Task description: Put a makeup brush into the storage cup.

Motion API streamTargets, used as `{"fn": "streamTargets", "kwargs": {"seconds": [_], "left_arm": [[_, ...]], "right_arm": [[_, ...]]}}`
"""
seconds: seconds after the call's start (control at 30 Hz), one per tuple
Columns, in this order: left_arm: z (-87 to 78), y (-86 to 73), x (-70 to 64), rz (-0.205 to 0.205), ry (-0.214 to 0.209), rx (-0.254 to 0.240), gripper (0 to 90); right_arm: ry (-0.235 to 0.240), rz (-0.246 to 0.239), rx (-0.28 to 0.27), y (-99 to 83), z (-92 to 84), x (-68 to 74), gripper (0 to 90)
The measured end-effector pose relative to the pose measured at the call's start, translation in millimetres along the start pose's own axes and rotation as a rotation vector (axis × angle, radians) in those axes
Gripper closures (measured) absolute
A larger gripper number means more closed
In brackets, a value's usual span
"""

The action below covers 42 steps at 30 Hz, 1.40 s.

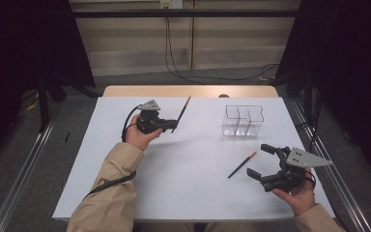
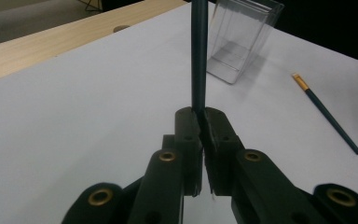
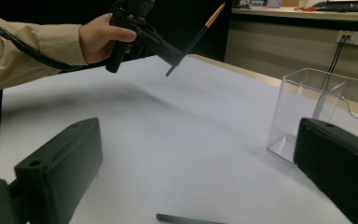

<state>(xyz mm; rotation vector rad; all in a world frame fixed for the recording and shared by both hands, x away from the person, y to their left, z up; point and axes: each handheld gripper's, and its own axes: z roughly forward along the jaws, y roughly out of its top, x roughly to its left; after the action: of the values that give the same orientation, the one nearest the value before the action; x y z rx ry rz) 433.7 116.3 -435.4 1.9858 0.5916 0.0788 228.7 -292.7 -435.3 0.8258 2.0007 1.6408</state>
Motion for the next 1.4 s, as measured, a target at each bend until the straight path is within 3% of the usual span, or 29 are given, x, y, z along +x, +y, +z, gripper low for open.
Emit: {"fn": "streamTargets", "kwargs": {"seconds": [0.4, 0.6, 0.83, 1.4], "left_arm": [[-4.1, -4.0, -11.0, 0.001, -0.018, -0.084, 84.9], [-5.8, -5.8, -17.1, -0.017, -0.022, -0.165, 84.9], [-3.3, -10.5, -22.2, -0.034, -0.027, -0.216, 84.9], [6.9, -16.5, -46.1, -0.011, -0.089, -0.252, 84.9]], "right_arm": [[0.001, 0.004, -0.011, 1.2, 2.4, 0.1, 0.5], [0.002, 0.008, -0.009, 1.4, 3.3, 0.1, 0.5], [0.006, 0.012, -0.017, 2.1, 4.1, 0.0, 0.5], [-0.001, 0.024, -0.028, 5.1, 6.8, -2.1, 0.4]]}}
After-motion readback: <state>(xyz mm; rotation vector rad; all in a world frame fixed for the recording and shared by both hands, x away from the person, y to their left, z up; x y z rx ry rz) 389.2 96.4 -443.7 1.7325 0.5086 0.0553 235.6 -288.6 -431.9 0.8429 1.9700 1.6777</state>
